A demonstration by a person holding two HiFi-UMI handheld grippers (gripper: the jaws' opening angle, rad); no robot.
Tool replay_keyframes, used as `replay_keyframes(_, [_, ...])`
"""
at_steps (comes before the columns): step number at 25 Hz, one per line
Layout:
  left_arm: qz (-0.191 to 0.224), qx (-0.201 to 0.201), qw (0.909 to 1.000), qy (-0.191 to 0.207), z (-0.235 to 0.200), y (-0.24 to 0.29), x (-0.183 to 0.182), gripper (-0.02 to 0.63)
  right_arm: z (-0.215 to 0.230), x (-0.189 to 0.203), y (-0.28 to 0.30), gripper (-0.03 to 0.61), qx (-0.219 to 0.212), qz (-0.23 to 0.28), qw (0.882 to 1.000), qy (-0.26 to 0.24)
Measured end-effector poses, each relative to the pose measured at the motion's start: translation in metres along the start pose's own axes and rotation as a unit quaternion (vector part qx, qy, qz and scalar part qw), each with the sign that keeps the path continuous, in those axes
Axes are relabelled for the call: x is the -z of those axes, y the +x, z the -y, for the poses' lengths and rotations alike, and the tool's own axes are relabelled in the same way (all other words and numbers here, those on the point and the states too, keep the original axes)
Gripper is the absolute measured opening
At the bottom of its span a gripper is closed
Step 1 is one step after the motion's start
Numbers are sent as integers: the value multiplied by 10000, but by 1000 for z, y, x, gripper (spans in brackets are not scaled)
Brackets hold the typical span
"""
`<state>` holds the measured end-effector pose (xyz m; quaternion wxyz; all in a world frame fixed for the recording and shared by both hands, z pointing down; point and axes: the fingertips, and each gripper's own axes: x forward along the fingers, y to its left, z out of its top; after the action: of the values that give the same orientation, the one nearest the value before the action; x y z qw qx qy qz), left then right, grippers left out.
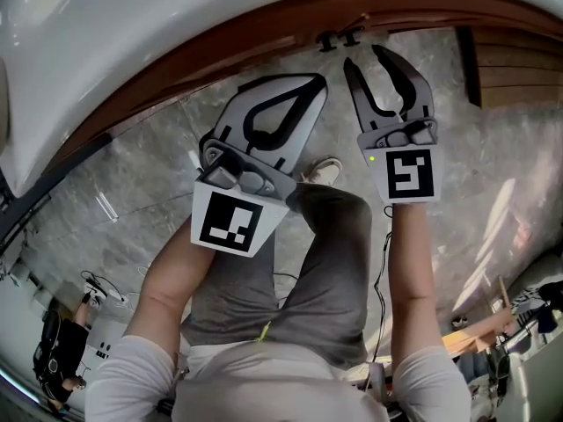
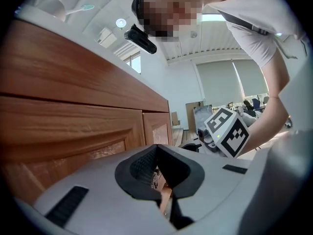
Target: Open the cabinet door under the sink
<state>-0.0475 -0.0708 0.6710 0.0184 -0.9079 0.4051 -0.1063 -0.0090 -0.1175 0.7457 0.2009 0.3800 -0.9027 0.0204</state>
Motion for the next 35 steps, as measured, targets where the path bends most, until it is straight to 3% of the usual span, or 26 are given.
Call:
replay_keyframes(11, [86, 6, 9999, -80, -1, 5, 19, 6, -6, 6, 21, 137, 11, -187, 9982, -574])
replay_keyframes(17, [59, 96, 9999, -96, 4, 5, 24, 6, -4, 13, 23, 101, 186, -443, 9953, -842])
replay_keyframes(35, [-78, 9, 9997, -214, 5, 7, 33, 6, -9, 17, 6, 94, 37, -593, 9956, -720])
